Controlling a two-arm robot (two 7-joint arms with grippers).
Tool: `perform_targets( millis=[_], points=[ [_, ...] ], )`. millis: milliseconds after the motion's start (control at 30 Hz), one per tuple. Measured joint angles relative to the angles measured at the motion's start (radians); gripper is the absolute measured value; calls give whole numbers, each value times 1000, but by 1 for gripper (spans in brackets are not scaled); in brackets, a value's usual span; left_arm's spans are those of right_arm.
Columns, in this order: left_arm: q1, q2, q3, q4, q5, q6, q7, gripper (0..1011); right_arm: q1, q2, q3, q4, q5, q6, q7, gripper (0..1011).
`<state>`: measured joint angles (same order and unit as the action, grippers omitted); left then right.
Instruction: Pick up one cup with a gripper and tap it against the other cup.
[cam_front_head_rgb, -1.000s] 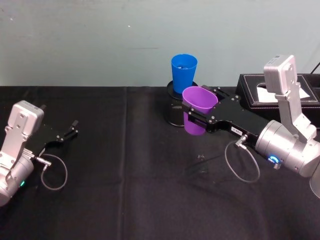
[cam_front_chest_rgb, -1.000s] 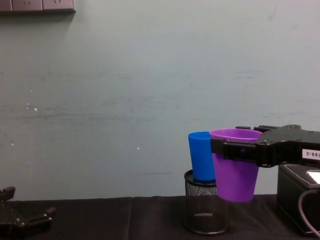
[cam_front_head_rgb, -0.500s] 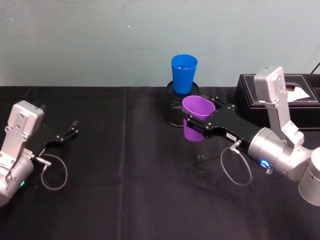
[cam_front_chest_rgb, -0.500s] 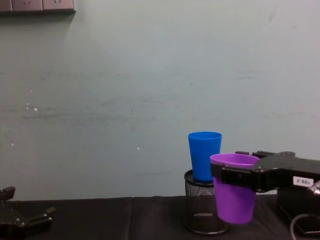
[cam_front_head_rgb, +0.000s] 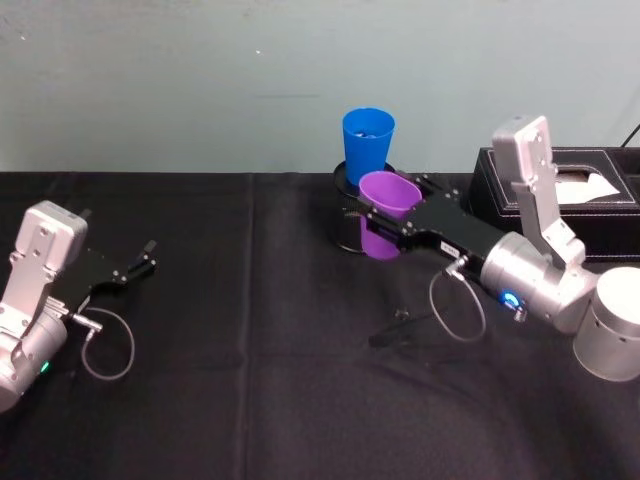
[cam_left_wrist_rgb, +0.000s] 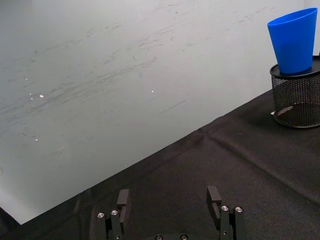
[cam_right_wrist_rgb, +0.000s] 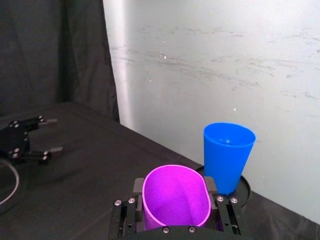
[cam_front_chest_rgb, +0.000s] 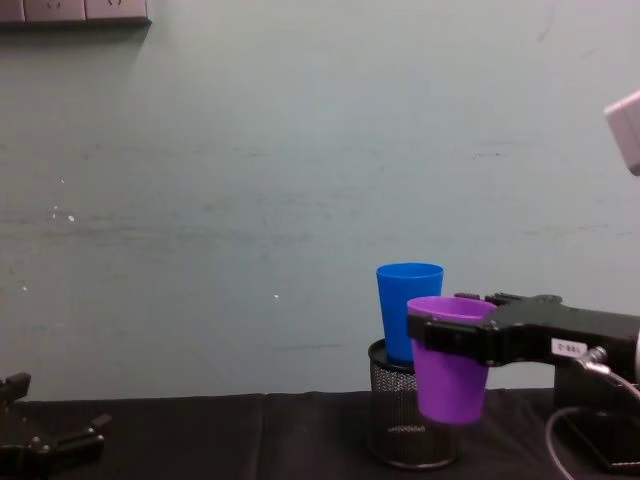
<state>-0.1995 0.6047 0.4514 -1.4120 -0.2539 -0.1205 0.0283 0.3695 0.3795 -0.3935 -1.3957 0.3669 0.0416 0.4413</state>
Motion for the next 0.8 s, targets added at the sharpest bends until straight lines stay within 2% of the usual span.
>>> perform_targets(
  millis=[500, 800],
  points=[
    [0, 0, 0, 0, 0, 0, 0, 1000, 119, -59, -24, 155, -1, -15, 38, 716],
    [0, 0, 0, 0, 0, 0, 0, 1000, 149, -74, -27, 203, -10, -25, 38, 716]
  ],
)
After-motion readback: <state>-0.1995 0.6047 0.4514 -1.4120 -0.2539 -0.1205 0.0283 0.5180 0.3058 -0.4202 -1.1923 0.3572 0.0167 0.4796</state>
